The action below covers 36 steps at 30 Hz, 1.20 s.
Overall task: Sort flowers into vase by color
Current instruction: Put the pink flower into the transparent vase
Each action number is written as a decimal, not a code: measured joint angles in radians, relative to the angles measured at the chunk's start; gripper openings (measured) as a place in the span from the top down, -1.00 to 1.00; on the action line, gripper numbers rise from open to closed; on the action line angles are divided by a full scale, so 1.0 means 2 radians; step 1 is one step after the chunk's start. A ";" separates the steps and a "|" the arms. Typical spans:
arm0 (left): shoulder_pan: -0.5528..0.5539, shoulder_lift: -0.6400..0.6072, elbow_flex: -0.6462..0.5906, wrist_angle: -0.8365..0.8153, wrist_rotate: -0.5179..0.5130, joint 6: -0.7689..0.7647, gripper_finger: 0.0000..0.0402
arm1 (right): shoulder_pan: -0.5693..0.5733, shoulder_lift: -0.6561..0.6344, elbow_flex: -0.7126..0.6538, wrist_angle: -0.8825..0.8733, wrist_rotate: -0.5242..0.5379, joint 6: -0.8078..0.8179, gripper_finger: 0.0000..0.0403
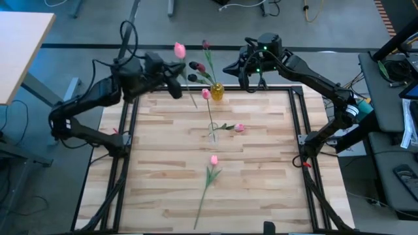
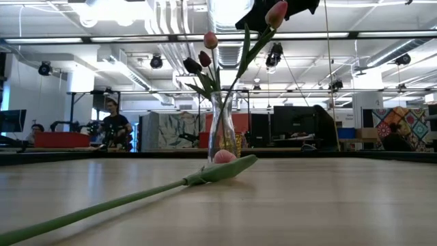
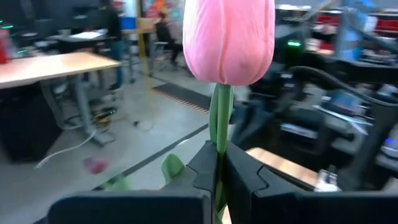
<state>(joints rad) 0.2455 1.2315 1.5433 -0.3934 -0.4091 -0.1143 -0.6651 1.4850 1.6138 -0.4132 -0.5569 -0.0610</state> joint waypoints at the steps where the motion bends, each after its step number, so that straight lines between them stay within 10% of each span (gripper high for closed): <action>1: -0.005 0.004 0.000 0.007 0.006 0.005 1.00 | 0.000 0.000 0.000 0.000 0.000 0.000 0.94; 12: -0.035 0.048 -0.002 0.058 0.068 0.014 1.00 | 0.000 -0.011 0.000 0.000 0.001 -0.008 0.94; 36: -0.068 0.053 -0.113 0.150 0.039 0.044 1.00 | 0.000 -0.047 0.000 -0.005 0.003 -0.046 0.94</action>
<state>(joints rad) 0.1093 1.3365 1.3172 -0.0930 -0.3321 -0.0273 -0.6659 1.3905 1.6138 -0.4223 -0.5503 -0.1521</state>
